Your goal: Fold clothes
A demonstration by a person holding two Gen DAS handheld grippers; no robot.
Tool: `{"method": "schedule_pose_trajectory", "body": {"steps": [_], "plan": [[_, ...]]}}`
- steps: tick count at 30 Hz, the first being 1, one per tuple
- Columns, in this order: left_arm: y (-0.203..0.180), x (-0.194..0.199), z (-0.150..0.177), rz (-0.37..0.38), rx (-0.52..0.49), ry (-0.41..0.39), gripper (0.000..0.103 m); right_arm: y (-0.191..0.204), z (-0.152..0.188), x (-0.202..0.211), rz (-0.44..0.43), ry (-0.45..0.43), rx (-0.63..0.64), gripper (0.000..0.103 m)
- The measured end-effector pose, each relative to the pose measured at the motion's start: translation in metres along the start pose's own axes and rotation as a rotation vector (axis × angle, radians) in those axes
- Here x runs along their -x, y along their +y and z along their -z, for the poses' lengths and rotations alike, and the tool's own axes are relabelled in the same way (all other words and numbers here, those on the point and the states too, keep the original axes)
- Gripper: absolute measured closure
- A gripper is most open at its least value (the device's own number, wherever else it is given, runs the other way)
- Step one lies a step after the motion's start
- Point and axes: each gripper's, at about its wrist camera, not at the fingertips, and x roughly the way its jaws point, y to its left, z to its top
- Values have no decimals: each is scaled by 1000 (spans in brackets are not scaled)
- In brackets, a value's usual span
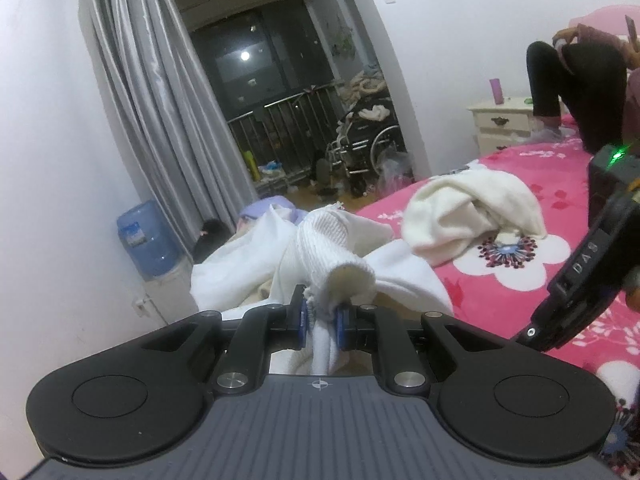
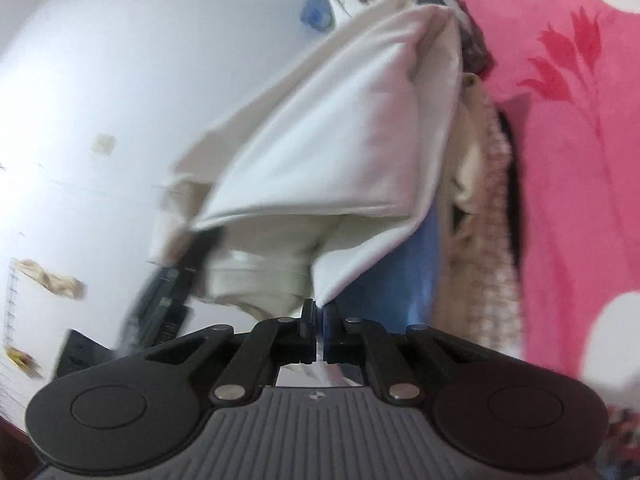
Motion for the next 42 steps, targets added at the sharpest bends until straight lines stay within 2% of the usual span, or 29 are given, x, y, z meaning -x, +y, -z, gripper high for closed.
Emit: {"method": "schedule_pose_trajectory", "body": {"steps": [2,4,8,12,17,20,22,23,26,29,30,31,32,33,37,39,42], "plan": [[0,1,1,-1,-9,-3,92,1,-9,7,-12,14,-20,99],[-2,3,1,2,-25,-6,92,9,-15,19,-23,3,22,99],[-5,3,2,30,-36,-5,92,5,-20,21,7,39,-7,99],[-19,2,7,75,-107,3,92,-18,-14,11,33,50,-53,99],[-45,1,18,137,-227,29,91,-36,-7,9,13,28,-113,97],[-52,-1,21,144,-238,33,91,-30,-3,27,99,-77,-67,96],[-50,-2,21,141,-221,33,91,-21,-1,47,115,-173,-31,95],[-49,-3,21,143,-213,36,91,-14,3,50,109,-183,8,95],[-48,-4,20,189,-196,63,86,11,15,44,89,-137,162,96],[-44,7,21,266,-133,88,79,24,23,16,113,-76,235,95],[-42,13,23,283,-106,94,71,24,23,7,106,-72,242,95],[-36,23,28,286,-67,95,66,23,23,1,95,-71,235,95],[-31,32,32,288,-27,97,65,21,22,-2,80,-73,219,95],[-25,41,37,284,11,99,65,19,22,-5,65,-75,204,90],[4,69,67,161,190,129,61,8,30,7,-9,-118,136,68],[25,73,84,90,328,146,61,-6,32,15,-64,-128,39,63],[50,72,102,47,510,140,60,-29,34,20,-158,-160,-120,58]]}}
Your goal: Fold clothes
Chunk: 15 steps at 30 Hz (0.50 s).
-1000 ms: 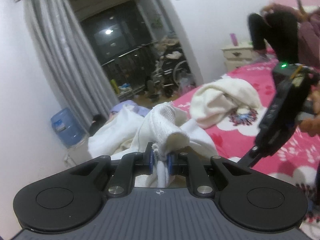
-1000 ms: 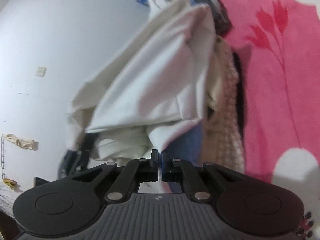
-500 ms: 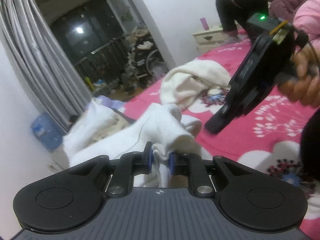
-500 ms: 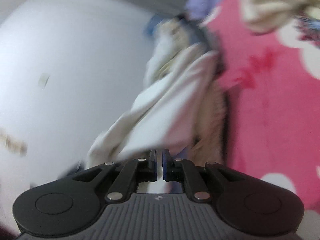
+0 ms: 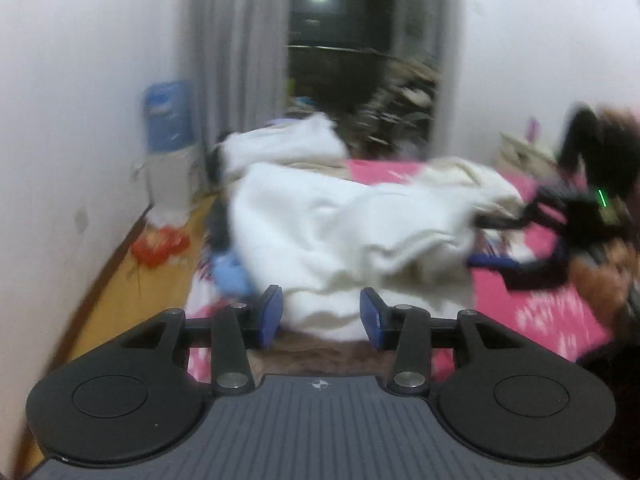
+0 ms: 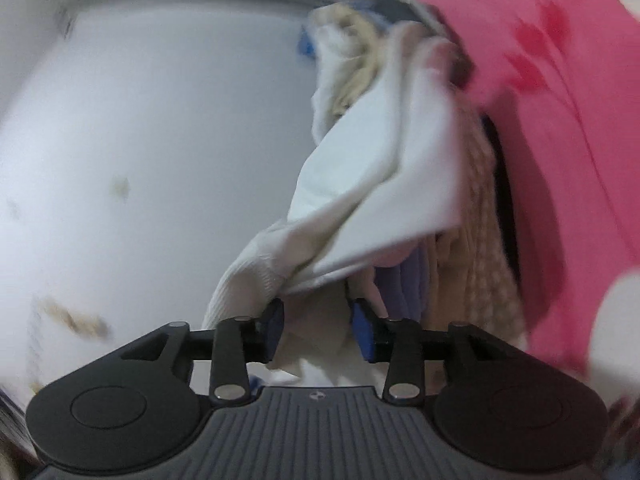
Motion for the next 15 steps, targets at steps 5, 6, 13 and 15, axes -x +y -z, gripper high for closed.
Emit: {"method": "schedule_pose_trajectory", "body": {"steps": [5,6,13,15], "plan": [[43,-17,-6,50,347,-26,59,-27,4,1,-160,-73,-230,49],[48,-21,-7,63,393,-30,59,-32,6,1,-190,-85,-277,48],[36,-39,-13,73,339,36,60,-32,9,-9,-263,-83,-341,39],[31,-38,-13,58,316,48,67,-27,6,-11,-246,-72,-323,35]]}}
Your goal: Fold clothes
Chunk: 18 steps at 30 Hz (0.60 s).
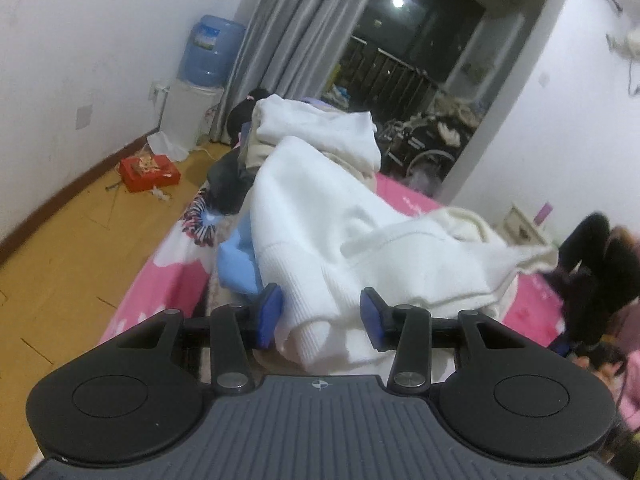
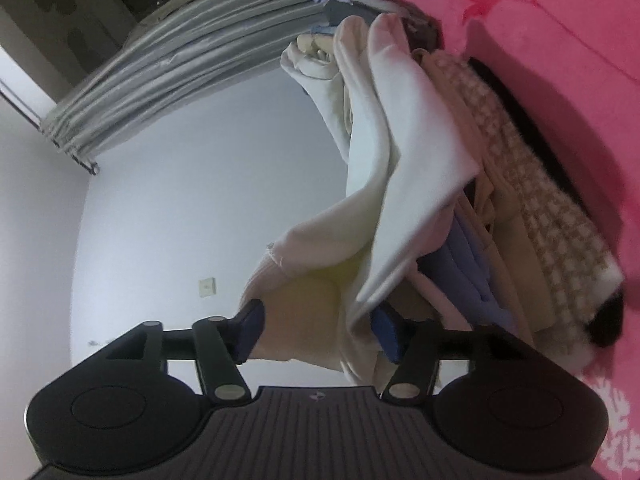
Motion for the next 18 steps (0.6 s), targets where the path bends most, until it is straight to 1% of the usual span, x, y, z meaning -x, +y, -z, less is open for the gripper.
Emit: {"method": "schedule_pose_trajectory", "body": {"steps": [1,3,5,7,9,11,12,13,15,16,18], "plan": [[-1,3,2,-10,-6,-4,71,3,-1,-1,10,5,6,34],[-2,7,1,-11,-15,-8,72,9,-5,-1,18,5,12,31],[-2,8,2,1,-18,-7,73,12,-7,3,20,-9,11,27],[-3,6,2,-12,-26,6,76,14,-10,4,30,-13,8,22],[-3,6,3,-29,-31,12,76,13,-12,3,36,-15,0,21],[-4,11,4,-31,-38,-8,76,12,-13,6,29,-16,-19,20],[-9,17,5,-39,-69,-33,76,11,-13,5,32,-13,-25,19],[-17,24,7,-47,-127,-69,72,10,-12,4,46,-7,-22,19],[-36,38,14,-57,-271,-128,63,10,-11,-2,87,14,-11,17],[-46,43,18,-58,-352,-149,60,10,-11,-6,104,27,-4,17],[-66,45,29,-49,-517,-147,57,12,-9,-17,131,51,19,17]]}}
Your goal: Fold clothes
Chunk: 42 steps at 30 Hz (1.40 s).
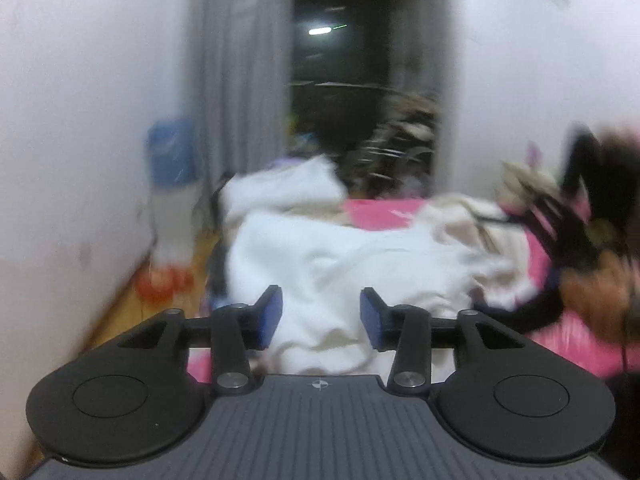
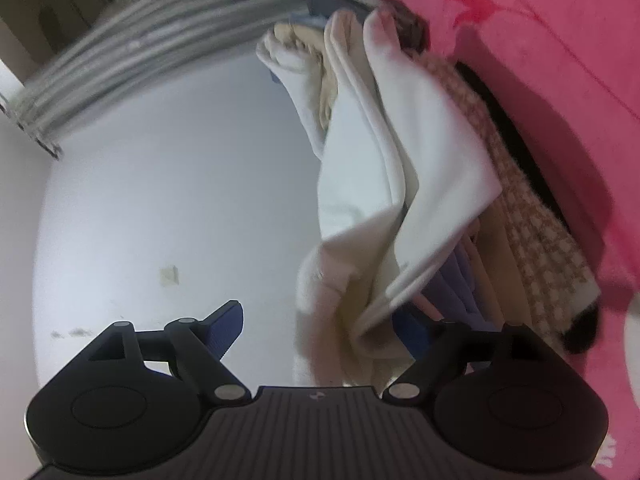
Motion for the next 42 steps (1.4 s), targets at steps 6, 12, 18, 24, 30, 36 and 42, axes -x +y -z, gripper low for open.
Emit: {"method": "schedule_pose_trajectory", "body": {"steps": [6,12,18,24,30,36,42], "plan": [[-51,-33,14,-35,-352,106,56,26,7,-29,91,64,125,27],[-64,-58,22,-125,-471,129,56,45,8,-43,165,94,199,47],[-57,-57,19,-200,-504,128,57,46,2,-43,167,88,164,58],[-59,-53,22,-188,-543,146,94,38,-2,-47,167,93,131,58],[-47,-35,12,-279,-552,75,101,41,-1,-53,226,88,153,85],[-28,-11,-27,-397,-499,-67,101,83,9,-73,46,101,157,86],[-22,-9,23,-365,-509,33,101,23,38,-73,55,130,86,86]]}}
